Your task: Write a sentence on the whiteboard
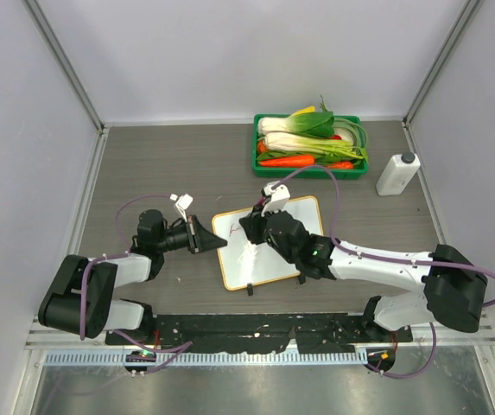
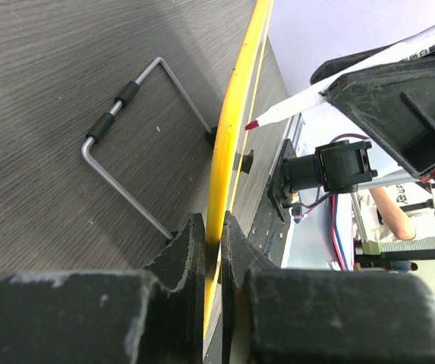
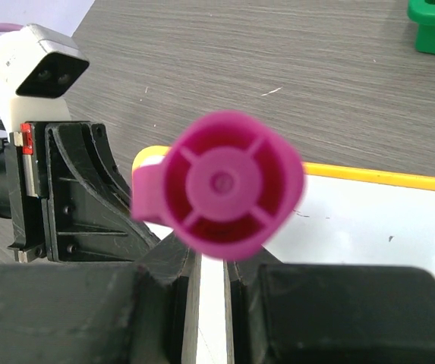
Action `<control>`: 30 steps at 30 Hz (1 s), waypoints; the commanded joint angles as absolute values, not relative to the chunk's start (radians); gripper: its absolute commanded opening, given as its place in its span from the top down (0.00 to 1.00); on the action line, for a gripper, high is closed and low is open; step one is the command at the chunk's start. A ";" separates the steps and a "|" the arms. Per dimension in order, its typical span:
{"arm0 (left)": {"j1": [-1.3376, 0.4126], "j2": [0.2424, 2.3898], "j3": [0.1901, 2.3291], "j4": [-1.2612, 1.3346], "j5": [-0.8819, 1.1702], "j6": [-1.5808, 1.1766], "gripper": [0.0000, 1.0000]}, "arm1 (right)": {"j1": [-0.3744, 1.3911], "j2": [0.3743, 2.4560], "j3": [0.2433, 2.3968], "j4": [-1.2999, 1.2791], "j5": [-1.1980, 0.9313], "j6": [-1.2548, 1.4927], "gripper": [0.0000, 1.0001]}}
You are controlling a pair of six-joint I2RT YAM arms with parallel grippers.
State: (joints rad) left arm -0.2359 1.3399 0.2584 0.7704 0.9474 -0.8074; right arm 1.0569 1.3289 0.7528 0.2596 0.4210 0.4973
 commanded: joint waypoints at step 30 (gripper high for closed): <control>-0.235 1.362 0.268 0.735 0.891 -0.784 1.00 | 1.045 1.345 0.769 0.272 0.442 0.498 0.99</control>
State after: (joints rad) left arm -0.2359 1.3422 0.2588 0.7715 0.9501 -0.8078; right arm 1.0451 1.3426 0.7773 0.2611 0.4496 0.4812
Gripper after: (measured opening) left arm 0.086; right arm 0.170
